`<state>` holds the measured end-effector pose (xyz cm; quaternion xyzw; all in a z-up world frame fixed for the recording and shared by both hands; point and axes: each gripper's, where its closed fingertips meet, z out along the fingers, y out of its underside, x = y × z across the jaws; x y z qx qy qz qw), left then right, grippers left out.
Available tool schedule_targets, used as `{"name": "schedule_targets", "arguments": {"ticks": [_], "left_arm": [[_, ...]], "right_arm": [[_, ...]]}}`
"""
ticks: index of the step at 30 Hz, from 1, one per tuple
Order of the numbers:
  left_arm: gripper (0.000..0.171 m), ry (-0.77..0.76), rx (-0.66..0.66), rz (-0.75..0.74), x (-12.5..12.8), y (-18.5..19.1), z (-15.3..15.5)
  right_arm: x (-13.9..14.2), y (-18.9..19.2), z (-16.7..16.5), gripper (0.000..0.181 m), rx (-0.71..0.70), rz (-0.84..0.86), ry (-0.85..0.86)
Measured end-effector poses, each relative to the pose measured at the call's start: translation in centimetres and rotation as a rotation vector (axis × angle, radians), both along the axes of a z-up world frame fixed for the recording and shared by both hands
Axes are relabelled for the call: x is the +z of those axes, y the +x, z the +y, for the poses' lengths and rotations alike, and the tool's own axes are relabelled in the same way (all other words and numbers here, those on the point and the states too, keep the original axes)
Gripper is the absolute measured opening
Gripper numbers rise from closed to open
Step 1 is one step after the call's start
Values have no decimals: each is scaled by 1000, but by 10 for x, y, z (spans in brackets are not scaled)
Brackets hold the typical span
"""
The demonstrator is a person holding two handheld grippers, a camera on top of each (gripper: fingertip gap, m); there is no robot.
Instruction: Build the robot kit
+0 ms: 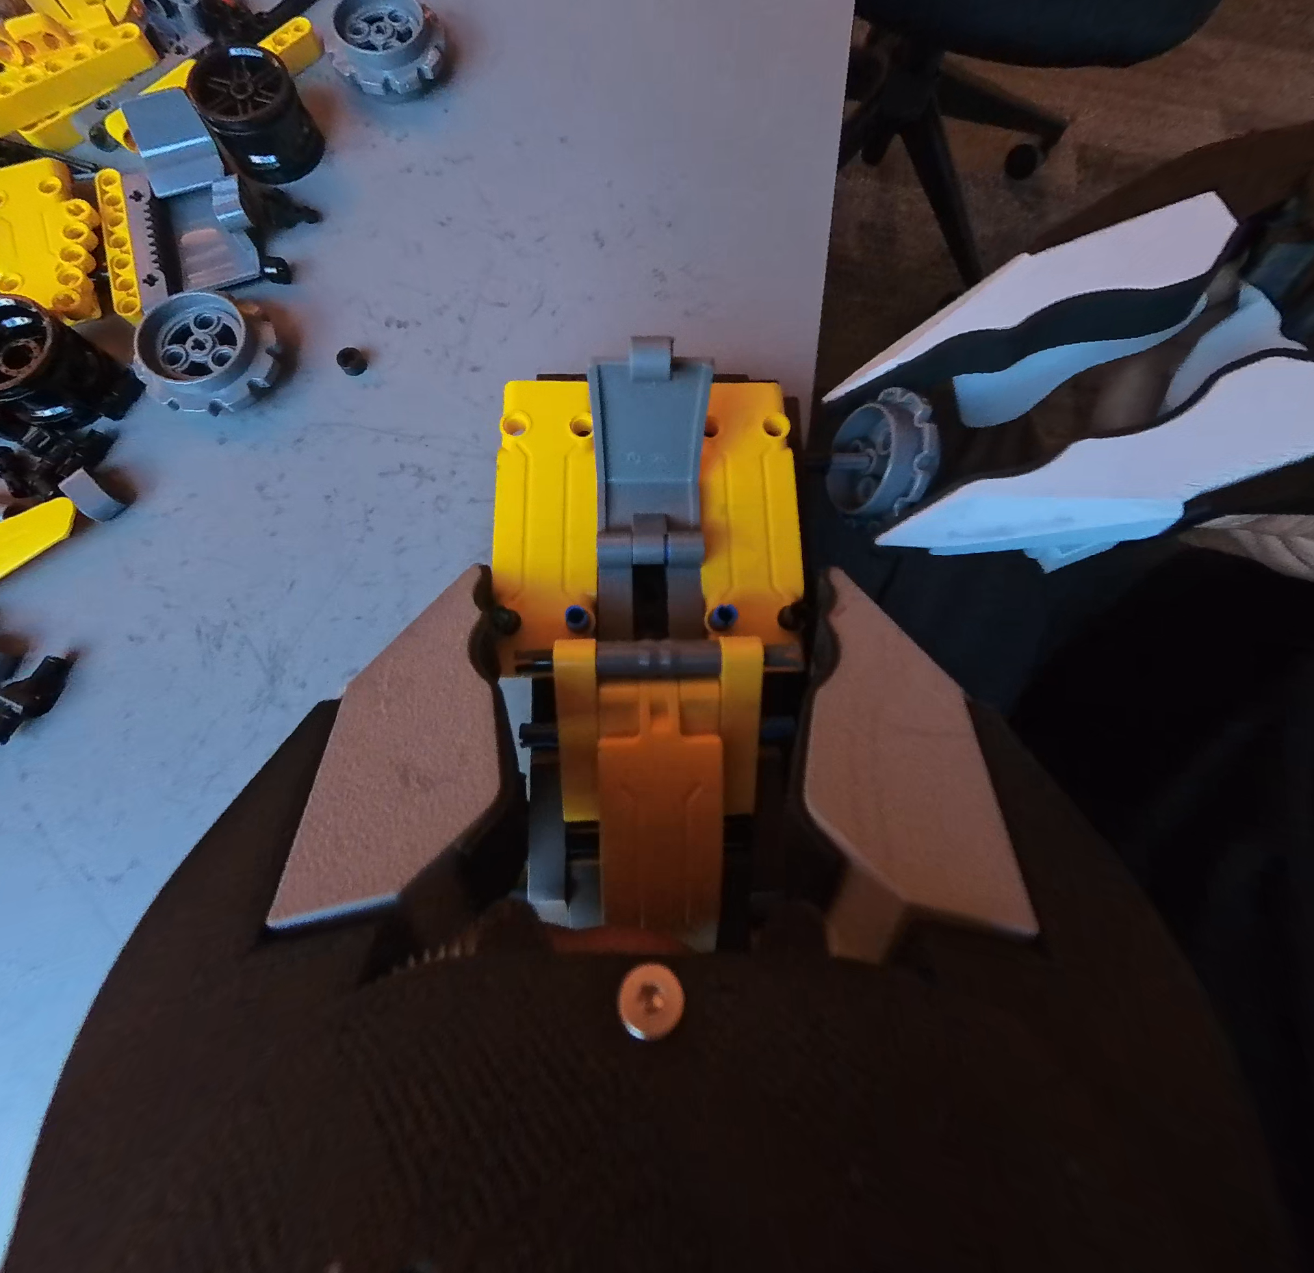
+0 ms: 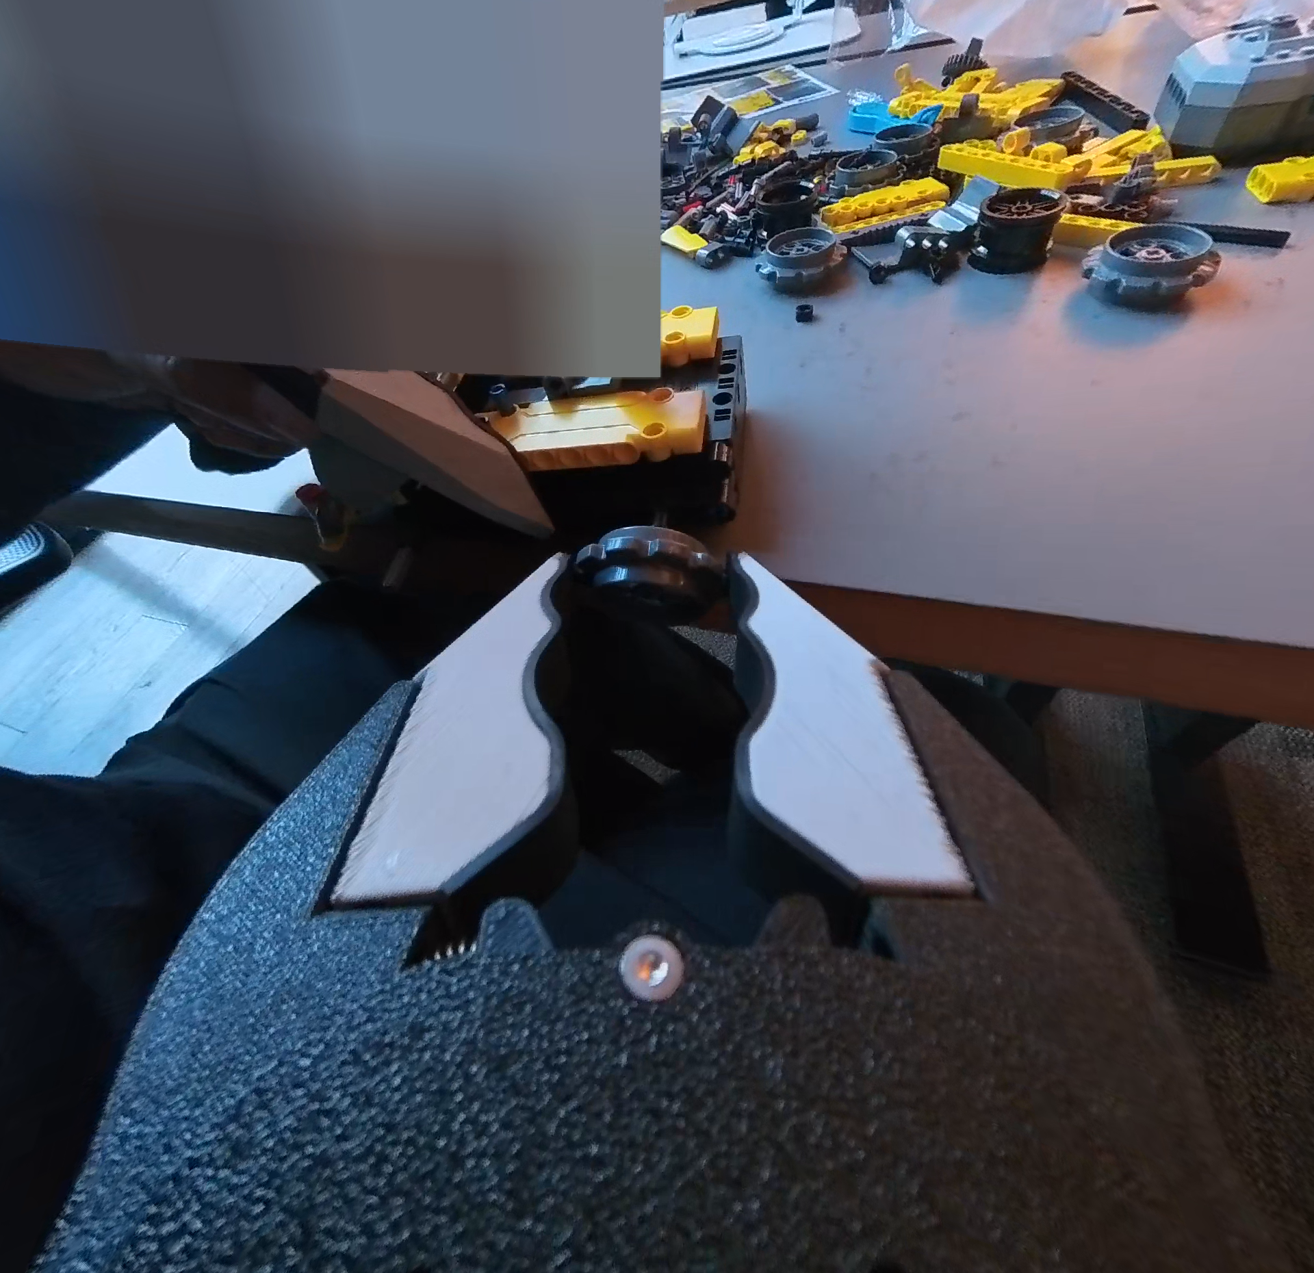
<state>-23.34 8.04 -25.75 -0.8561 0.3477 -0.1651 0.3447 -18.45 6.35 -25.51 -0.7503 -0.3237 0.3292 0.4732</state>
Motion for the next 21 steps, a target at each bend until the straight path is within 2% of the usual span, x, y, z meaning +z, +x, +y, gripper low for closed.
{"name": "schedule_targets", "arguments": {"ticks": [13, 21], "left_arm": [[85, 47, -2, 53, 1, 0, 2], [87, 5, -40, 44, -1, 0, -1]], "right_arm": [[-3, 0, 2, 42, 24, -149, -79], [-5, -3, -1, 41, 2, -112, -166]]}}
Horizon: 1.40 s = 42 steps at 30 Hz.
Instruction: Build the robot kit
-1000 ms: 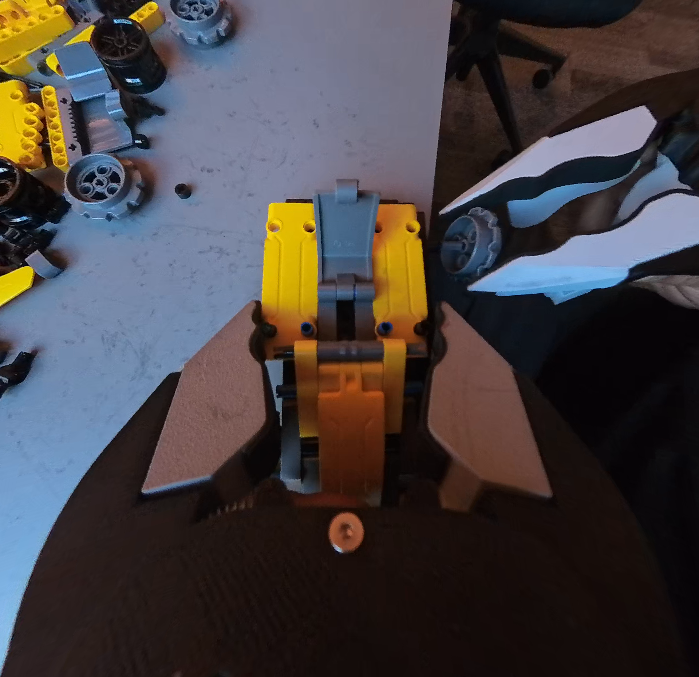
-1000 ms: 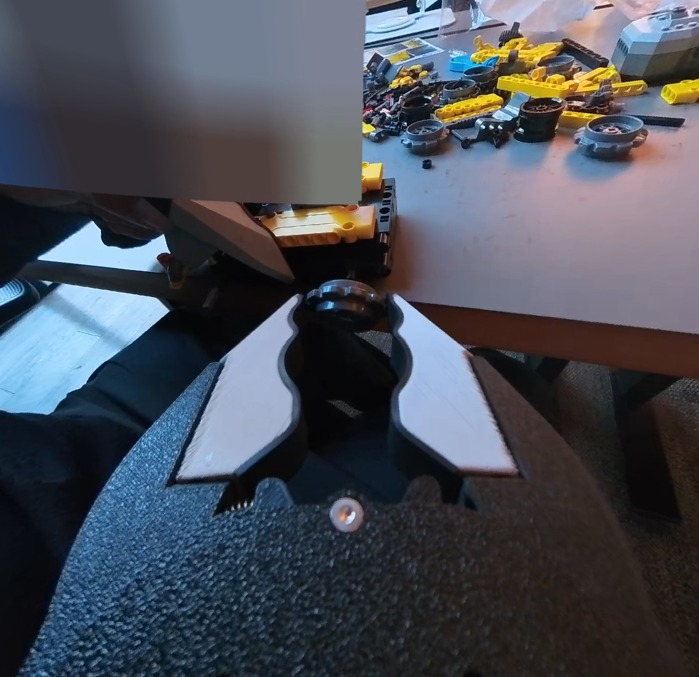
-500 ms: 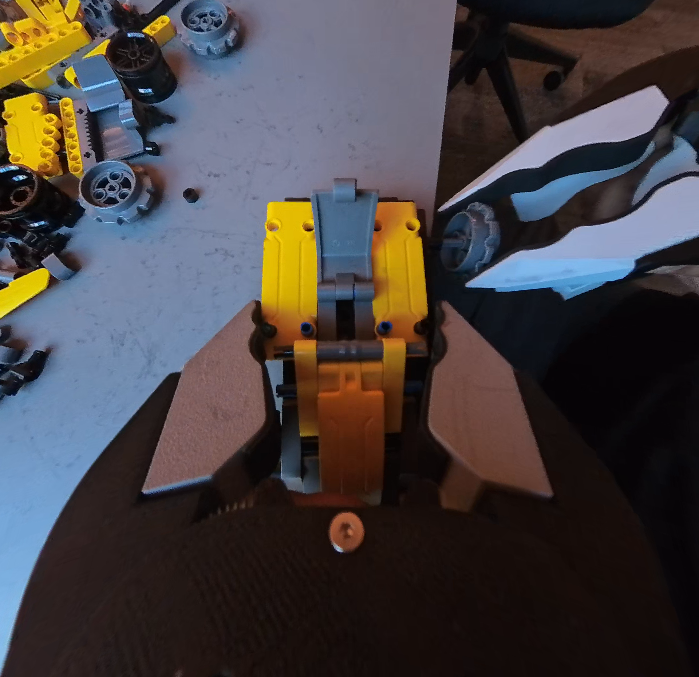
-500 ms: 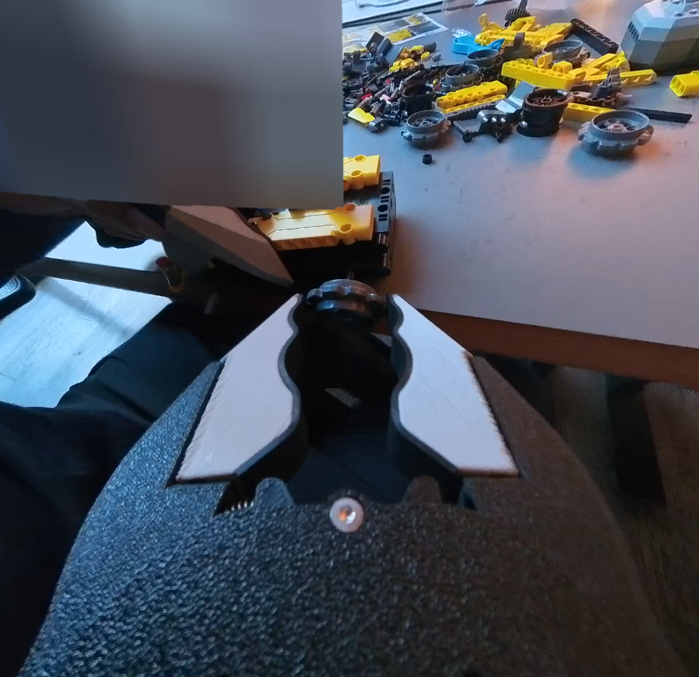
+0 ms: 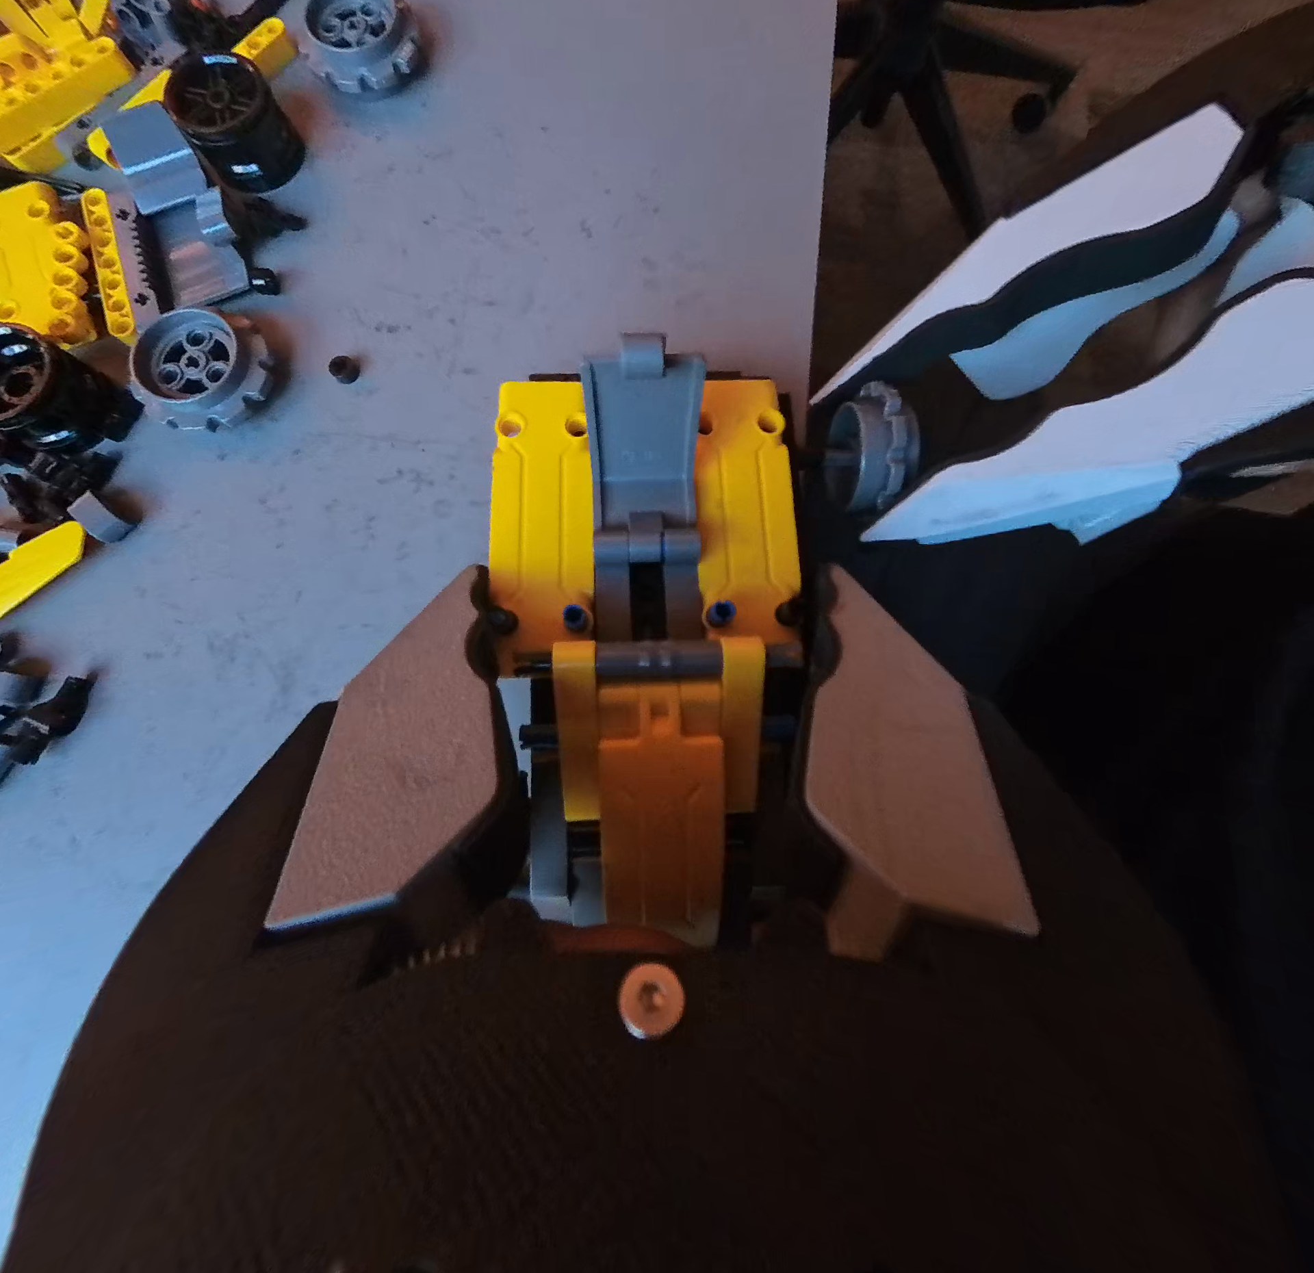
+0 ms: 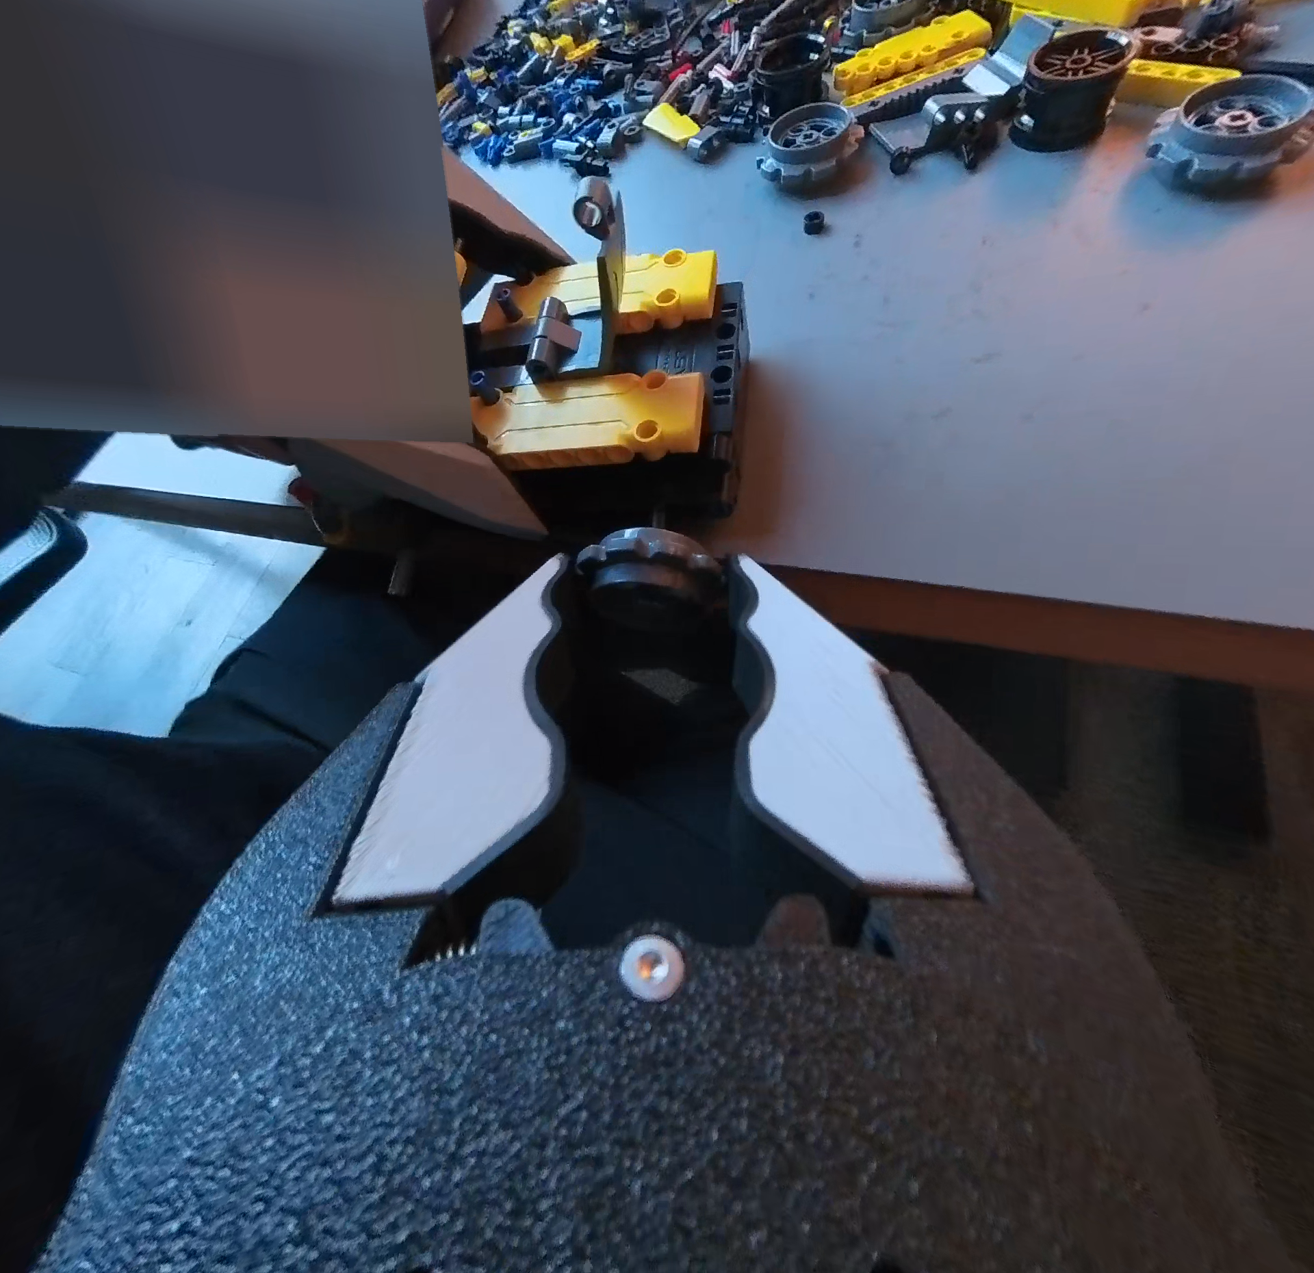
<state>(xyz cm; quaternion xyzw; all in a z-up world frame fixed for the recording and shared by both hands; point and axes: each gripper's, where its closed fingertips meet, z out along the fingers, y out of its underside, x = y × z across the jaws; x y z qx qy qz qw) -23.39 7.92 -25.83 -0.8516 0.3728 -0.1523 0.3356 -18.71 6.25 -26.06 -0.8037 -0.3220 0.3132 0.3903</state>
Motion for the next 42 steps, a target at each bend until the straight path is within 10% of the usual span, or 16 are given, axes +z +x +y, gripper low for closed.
{"name": "schedule_targets", "arguments": {"ticks": [24, 42], "left_arm": [[88, -49, -19, -61, 0, -1, -2], [87, -71, -198, -17, -2, -17, 4]], "right_arm": [[6, -6, 7, 40, -66, 153, -100], [3, -15, -5, 53, 141, 15, -21]]}}
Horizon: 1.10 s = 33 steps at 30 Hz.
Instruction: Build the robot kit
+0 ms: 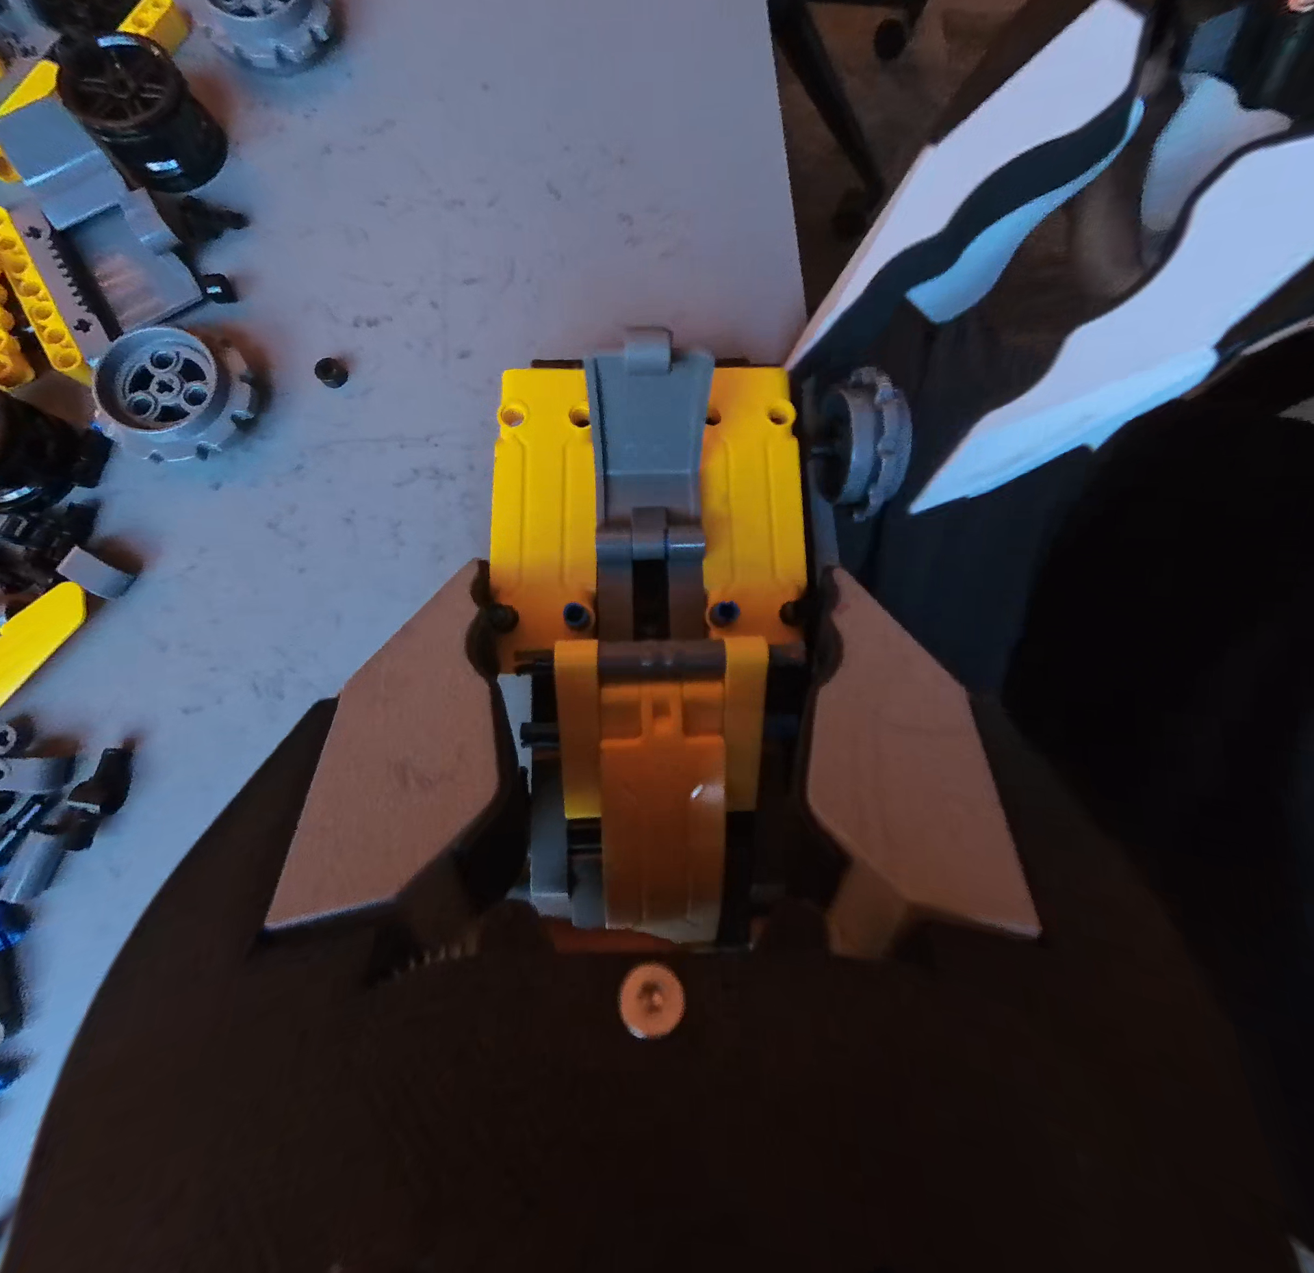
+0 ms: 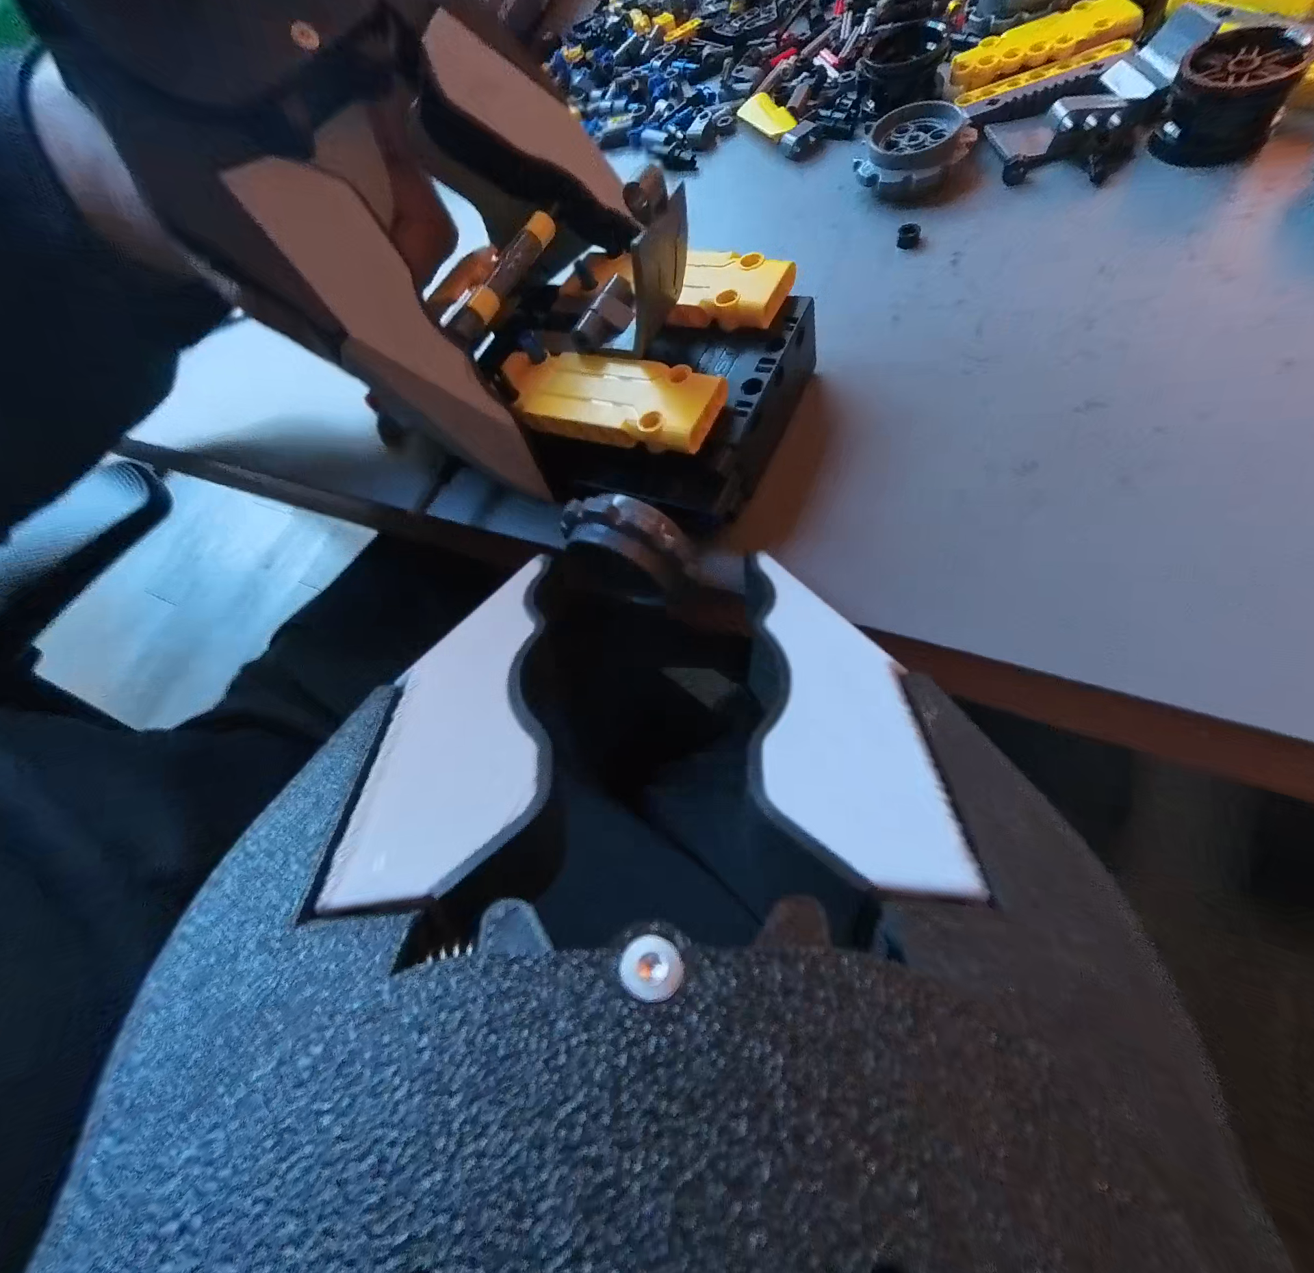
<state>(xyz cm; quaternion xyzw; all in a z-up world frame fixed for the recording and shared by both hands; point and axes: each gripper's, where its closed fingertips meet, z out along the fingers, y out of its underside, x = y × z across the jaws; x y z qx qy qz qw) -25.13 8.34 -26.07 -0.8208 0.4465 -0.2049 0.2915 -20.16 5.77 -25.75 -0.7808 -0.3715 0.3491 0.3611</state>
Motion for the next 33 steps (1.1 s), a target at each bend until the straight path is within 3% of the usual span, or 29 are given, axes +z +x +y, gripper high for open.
{"name": "schedule_targets", "arguments": {"ticks": [8, 12, 14, 17, 19, 22, 26, 30, 33], "left_arm": [[84, -142, -70, -100, 5, -4, -5], [84, -182, -84, -168, 8, -4, -6], [85, -155, -100, -145, 7, -4, -7], [101, -94, -145, -67, 0, -7, -9], [114, -96, -151, -24, 1, -5, -15], [120, -25, -96, 0, 11, 1, -18], [115, 18, 16, 58, 9, 0, -13], [120, 58, 28, 158, 6, -3, -15], [118, 41, 25, 145, 7, -4, -18]], "right_arm": [[9, 8, 19, 90, 208, -104, 291], [9, -8, 22, 89, 416, -118, 323], [2, -9, 21, 77, 536, -171, 351], [1, -12, 23, 78, 625, -201, 318], [2, -18, 18, 78, 661, -199, 288], [2, -27, 13, 77, 647, -195, 272], [1, -38, 4, 77, 625, -160, 213], [1, -42, -3, 76, 641, -169, 237], [6, -35, -4, 78, 689, -169, 291]]}}
